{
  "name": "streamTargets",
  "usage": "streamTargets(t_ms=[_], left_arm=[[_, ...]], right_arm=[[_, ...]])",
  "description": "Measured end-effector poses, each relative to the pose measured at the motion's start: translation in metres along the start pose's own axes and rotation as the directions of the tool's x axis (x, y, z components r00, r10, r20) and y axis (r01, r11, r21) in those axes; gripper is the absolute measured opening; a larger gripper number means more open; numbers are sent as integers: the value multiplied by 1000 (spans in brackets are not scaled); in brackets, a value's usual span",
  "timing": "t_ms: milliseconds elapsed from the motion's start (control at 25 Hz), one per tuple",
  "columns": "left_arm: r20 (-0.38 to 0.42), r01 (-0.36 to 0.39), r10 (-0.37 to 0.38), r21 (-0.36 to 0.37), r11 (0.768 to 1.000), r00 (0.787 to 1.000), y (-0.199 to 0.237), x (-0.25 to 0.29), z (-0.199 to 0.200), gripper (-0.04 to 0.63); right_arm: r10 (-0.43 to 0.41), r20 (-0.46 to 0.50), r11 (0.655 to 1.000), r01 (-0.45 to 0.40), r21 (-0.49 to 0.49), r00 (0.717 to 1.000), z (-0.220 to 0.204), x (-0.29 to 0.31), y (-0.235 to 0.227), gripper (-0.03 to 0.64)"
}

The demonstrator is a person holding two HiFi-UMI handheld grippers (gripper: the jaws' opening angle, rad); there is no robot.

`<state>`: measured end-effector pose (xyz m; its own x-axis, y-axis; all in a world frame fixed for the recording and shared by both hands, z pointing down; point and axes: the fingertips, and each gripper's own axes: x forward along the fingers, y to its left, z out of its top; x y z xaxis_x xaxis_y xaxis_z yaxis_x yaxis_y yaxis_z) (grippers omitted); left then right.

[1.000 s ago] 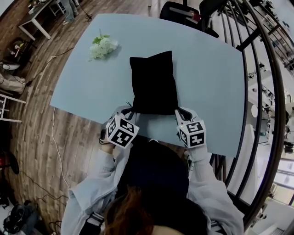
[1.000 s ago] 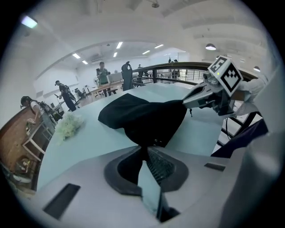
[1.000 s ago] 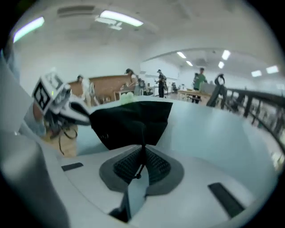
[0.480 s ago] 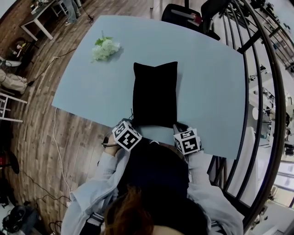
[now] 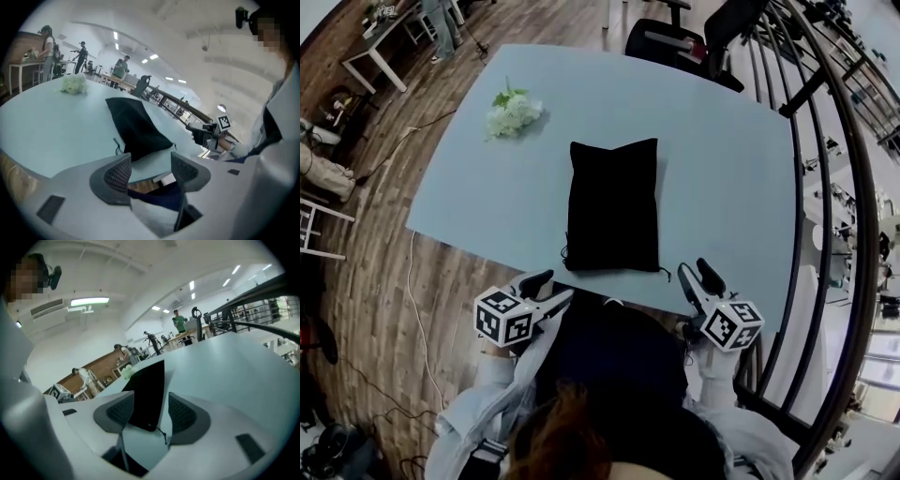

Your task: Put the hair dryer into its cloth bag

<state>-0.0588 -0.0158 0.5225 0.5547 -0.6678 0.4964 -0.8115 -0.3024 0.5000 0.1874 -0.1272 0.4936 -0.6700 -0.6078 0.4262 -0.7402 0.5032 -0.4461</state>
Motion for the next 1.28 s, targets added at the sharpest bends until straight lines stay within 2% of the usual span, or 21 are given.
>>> streamTargets(t_ms=[80, 120, 200, 280, 400, 480, 560, 680, 800, 920, 1280], left_arm=[[138, 34, -31, -22, 999, 990, -7, -7, 31, 276], [210, 50, -43, -30, 998, 977, -10, -10, 49, 268], [348, 70, -54, -33, 997, 936, -16, -16, 85, 248], [463, 61, -47, -15, 998, 885, -23, -23, 119, 199], [564, 0, -24, 42, 999, 826, -33, -29, 151, 115], [589, -64, 6, 78, 995, 808, -35, -27, 160, 84], [603, -119, 33, 103, 988, 797, -34, -24, 162, 69], [614, -200, 83, 124, 972, 785, -30, -23, 156, 47], [599, -257, 134, 124, 958, 789, -26, -21, 146, 24], [585, -281, 152, 136, 950, 797, -24, -18, 139, 17], [552, -296, 169, 149, 943, 817, -23, -13, 123, 17]], right_arm=[[4, 104, 998, -11, 63, 995, 20, -6, 3, 218], [12, 141, 996, -25, 86, 990, 27, -7, 7, 201], [21, 191, 995, -39, 93, 981, 43, -8, 21, 197], [31, 234, 996, -49, 70, 972, 58, -8, 36, 179], [75, 306, 995, -90, 35, 949, 74, -4, 54, 115], [70, 340, 996, -83, 24, 938, 82, -1, 59, 67], [35, 365, 999, -37, 0, 931, 85, 1, 59, 9], [-13, 337, 993, 53, -109, 941, 78, 0, 60, 6], [-44, 287, 963, 117, -242, 957, 66, 1, 57, 6], [-55, 265, 935, 142, -324, 963, 55, 5, 50, 6], [-104, 250, 943, 175, -284, 963, 50, 3, 32, 6]])
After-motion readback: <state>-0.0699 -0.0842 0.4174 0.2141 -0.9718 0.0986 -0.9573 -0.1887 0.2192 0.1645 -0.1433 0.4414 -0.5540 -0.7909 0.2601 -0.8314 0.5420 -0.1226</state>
